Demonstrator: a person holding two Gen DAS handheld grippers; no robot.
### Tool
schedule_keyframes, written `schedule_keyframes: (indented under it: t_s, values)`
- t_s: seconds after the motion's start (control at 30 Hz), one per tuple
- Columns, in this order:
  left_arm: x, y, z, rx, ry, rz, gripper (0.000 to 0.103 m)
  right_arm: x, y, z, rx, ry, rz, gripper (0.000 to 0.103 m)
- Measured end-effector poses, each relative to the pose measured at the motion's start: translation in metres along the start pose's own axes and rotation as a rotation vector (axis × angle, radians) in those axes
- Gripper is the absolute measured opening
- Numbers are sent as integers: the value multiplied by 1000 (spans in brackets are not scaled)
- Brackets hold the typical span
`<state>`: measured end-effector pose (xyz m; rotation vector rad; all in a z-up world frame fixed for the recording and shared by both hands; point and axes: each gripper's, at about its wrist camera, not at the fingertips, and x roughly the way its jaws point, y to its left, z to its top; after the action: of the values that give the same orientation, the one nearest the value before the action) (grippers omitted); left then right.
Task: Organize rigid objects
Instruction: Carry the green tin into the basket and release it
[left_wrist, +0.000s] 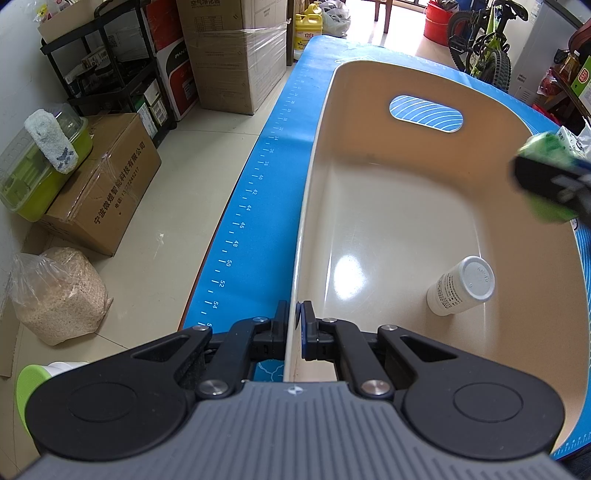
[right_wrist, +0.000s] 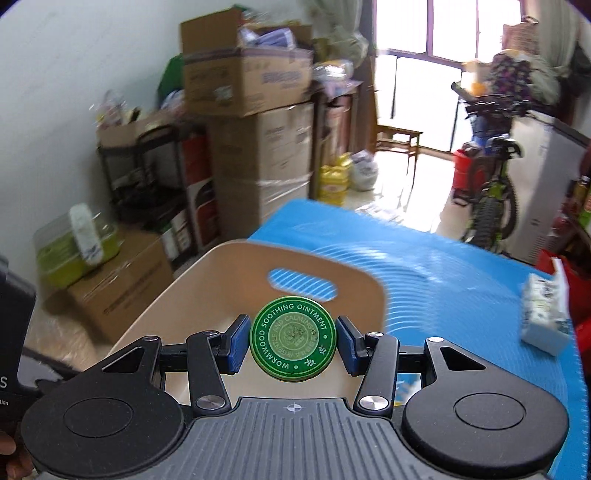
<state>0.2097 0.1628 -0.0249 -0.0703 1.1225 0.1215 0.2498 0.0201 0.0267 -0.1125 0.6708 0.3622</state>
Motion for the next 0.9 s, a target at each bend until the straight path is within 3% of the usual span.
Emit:
schedule_keyframes:
  t_s: [0.27,0.77,0.9]
  values:
    - [0,1,0,-2,1,-2,7,31,38,-8,-82,116,68,54]
    - [1,-1,0,0,2,-2,7,67,40,-29,-118,316,57,54]
    - [1,-2,0,-1,3,-2,7,68,40,-27,-132,324,50,54]
